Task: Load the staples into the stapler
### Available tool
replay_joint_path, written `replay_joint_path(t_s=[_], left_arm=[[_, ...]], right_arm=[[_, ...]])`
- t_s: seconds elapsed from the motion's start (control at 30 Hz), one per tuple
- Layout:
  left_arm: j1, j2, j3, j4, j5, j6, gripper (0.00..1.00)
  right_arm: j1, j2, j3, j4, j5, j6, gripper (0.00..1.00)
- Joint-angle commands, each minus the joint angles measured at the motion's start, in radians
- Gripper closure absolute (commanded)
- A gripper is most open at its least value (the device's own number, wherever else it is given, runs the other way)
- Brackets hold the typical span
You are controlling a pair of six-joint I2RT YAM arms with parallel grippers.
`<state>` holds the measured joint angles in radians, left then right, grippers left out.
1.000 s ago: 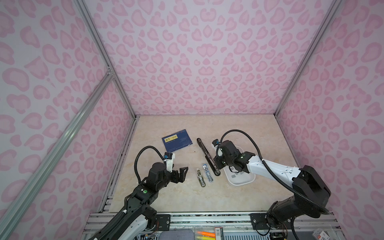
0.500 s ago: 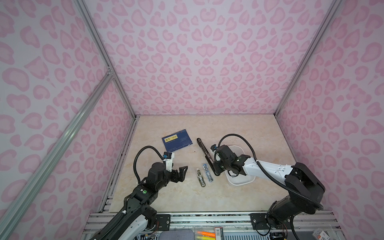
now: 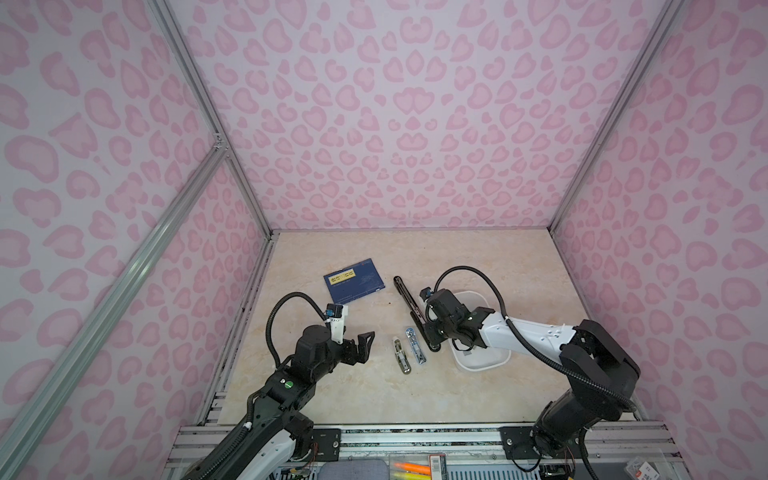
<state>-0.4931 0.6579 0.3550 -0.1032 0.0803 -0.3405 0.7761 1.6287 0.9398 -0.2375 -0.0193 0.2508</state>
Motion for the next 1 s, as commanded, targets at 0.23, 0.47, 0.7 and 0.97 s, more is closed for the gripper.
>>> replay_joint_path(t_s=[0.23,0.47,0.7,0.97], left_arm=[[0.0,-0.006,-0.002,0.023,-0.008,-0.002,0.03],[0.0,-0.005,-0.001,0.022,-0.008,-0.002,0.03],[0.0,-0.005,-0.001,0.022,-0.011,-0.002,0.03],[0.0,-0.003,-0.002,0.021,-0.013,-0.002,0.03]], right_arm=[[0.002,0.014,0.009,-0.019,0.018,0.016,0.92],[0.004,0.026,0.014,-0.023,0.021,0.019,0.92],[0.003,0.032,0.015,-0.025,0.023,0.022,0.92],[0.003,0.035,0.011,-0.031,0.019,0.027,0.93]])
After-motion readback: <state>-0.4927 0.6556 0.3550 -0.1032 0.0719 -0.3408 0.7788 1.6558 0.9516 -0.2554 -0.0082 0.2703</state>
